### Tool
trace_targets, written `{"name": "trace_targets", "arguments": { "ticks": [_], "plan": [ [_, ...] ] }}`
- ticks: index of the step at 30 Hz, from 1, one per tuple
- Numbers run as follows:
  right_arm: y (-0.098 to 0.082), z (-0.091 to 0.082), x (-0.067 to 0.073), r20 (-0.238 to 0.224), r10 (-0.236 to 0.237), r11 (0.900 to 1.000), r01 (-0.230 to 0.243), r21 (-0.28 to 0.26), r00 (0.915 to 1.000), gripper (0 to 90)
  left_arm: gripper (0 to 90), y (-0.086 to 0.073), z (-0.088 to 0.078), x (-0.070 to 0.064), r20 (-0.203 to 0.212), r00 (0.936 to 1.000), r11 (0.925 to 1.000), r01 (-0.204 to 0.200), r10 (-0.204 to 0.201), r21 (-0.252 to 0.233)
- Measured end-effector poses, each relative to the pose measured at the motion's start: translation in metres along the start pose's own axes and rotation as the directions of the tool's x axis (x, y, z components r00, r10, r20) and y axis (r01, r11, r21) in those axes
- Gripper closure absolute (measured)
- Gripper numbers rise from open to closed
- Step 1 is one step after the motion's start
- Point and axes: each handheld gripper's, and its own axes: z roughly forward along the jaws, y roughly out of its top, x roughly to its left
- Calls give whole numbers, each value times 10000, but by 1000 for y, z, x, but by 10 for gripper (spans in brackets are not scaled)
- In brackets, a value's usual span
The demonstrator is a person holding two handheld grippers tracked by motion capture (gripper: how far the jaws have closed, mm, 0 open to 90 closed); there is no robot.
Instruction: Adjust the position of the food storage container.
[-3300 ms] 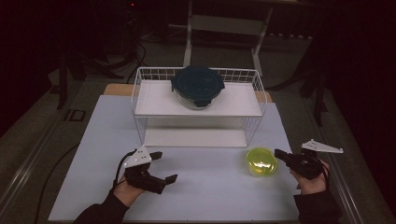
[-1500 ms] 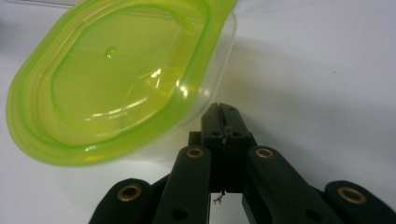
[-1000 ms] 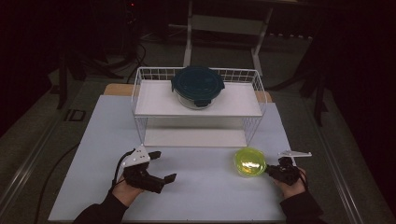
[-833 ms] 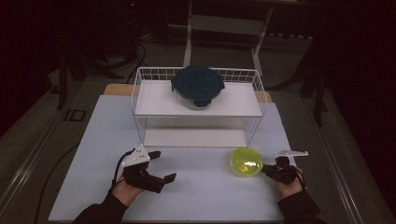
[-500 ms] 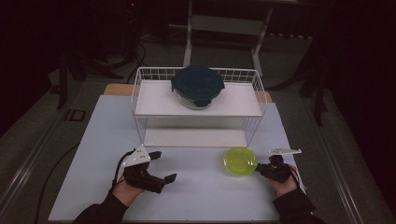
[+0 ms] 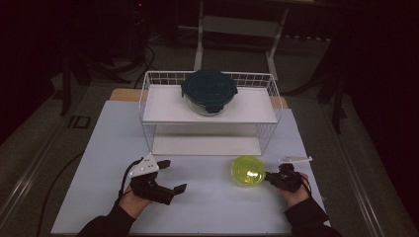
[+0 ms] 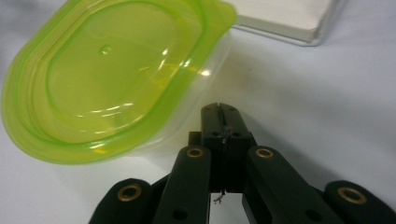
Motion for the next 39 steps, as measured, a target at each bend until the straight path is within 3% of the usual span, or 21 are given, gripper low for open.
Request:
{"name": "trace_targets", "arguments": {
  "ticks": [10, 31, 35, 39],
  "plan": [
    [4, 5, 5, -267, -5, 10000, 6, 45, 9996, 900, 0, 0, 0, 0, 24, 10000, 10000, -6, 6, 12],
    [30, 47, 46, -1120, -970, 9941, 1017, 373, 9890, 900, 0, 0, 0, -1, 50, 10000, 10000, -24, 24, -8],
    [31, 51, 51, -1113, -1187, 9914, 1240, 415, 9867, 900, 0, 0, -1, -1, 48, 10000, 10000, -1, 1, -36],
    [31, 46, 50, -1062, -1117, 9927, 1159, 342, 9880, 900, 0, 0, -1, -1, 42, 10000, 10000, 10, -10, -44]
  ]
}}
